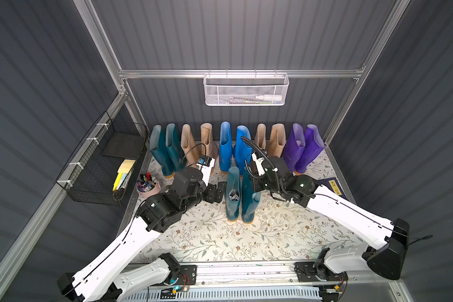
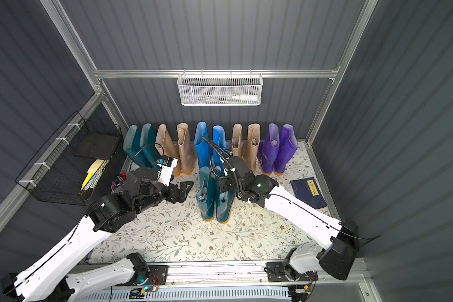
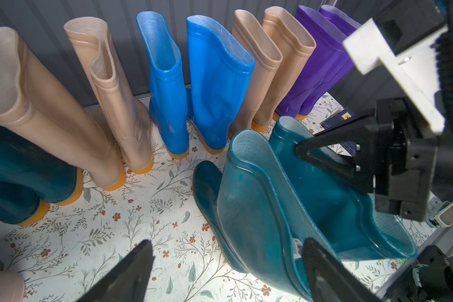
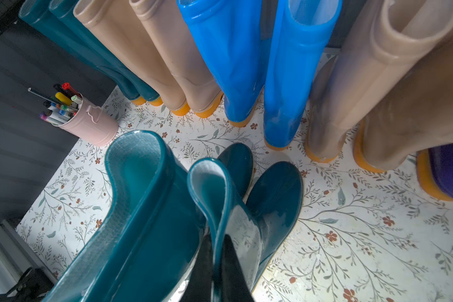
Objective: Match and arrange rain boots in pairs
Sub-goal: Pair a pair of rain boots at the center of the board.
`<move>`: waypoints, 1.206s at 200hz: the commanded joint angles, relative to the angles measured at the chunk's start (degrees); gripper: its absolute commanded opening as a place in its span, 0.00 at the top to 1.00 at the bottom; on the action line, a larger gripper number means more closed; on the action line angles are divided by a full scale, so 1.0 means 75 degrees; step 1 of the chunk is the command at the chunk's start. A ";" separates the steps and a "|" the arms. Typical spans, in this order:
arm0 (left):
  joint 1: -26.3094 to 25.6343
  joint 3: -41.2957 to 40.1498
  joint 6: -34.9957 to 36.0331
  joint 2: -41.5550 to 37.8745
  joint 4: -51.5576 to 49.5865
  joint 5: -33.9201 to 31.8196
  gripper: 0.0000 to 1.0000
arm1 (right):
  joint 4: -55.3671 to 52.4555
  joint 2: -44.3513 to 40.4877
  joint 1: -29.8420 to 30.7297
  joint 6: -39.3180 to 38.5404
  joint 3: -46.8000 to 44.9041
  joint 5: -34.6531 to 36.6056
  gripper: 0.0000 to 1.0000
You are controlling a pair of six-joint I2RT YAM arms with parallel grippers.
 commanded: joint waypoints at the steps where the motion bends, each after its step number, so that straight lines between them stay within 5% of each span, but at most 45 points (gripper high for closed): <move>1: -0.0019 0.0227 0.0144 -0.0166 -0.0128 -0.0147 0.09 | 0.0202 -0.0059 -0.0090 -0.0493 0.0426 -0.0079 0.98; 159: -0.0016 0.0215 0.0097 -0.0143 -0.0105 -0.0145 0.09 | 0.0120 0.0247 -0.0385 -0.1169 0.0513 -0.0641 0.97; 241: -0.0011 0.0117 0.0236 -0.0177 0.0176 -0.0162 0.02 | 0.0112 -0.0165 -0.0386 -0.1134 0.0596 -0.0768 0.64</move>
